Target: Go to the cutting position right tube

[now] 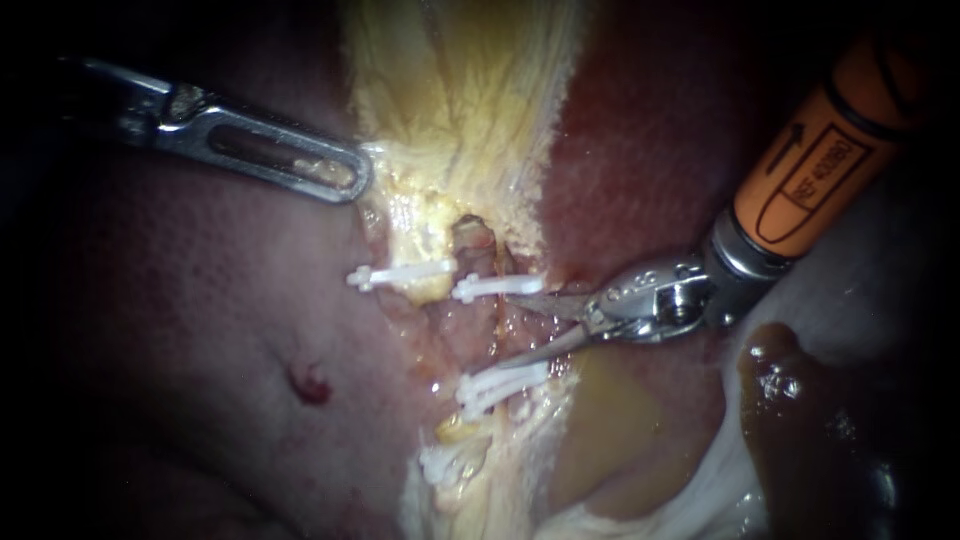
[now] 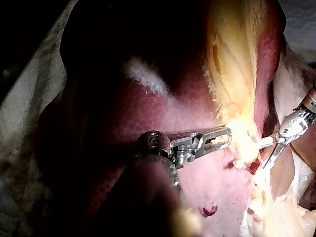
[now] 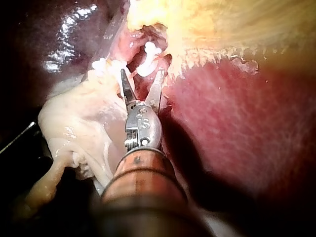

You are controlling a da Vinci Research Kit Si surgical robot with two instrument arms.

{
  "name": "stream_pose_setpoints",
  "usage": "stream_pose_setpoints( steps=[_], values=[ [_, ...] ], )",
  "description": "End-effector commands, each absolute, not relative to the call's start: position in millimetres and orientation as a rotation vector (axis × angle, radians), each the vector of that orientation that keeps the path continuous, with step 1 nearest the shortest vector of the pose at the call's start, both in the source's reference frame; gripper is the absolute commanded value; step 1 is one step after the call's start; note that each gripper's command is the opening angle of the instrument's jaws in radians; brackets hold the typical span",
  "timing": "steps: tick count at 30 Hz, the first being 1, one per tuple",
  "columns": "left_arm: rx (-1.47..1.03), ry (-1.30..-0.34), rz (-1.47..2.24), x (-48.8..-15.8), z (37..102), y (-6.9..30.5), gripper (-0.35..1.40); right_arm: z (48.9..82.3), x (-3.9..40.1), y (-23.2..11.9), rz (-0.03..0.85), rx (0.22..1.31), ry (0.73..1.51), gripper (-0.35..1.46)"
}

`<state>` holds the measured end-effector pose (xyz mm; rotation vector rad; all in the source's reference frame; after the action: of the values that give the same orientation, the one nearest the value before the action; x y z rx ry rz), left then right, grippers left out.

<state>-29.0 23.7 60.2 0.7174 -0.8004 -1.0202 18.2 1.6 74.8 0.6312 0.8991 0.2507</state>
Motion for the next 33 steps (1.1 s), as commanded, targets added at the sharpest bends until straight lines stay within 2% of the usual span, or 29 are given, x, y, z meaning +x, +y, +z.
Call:
stream_pose_setpoints(
  steps=[1, 13, 21, 29, 33],
  values=[
    [0.717, -0.800, -1.020, -29.0, 60.2, 23.7, -0.35, 74.8, 18.5, 1.5, 0.248, 0.637, 0.905, 1.44],
    [0.717, -0.800, -1.020, -29.0, 60.2, 23.7, -0.35, 75.6, 22.0, 0.8, 0.237, 0.693, 0.945, 1.44],
    [0.717, -0.800, -1.020, -29.0, 60.2, 23.7, -0.35, 75.7, 22.6, 0.7, 0.241, 0.736, 0.987, 1.44],
    [0.717, -0.800, -1.020, -28.9, 60.4, 23.8, -0.35, 74.3, 22.3, 0.2, 0.186, 0.788, 1.073, 1.44],
    [0.718, -0.801, -1.020, -28.8, 60.6, 23.9, -0.35, 73.6, 22.7, -0.2, 0.159, 0.808, 1.091, 1.44]
  ],
)
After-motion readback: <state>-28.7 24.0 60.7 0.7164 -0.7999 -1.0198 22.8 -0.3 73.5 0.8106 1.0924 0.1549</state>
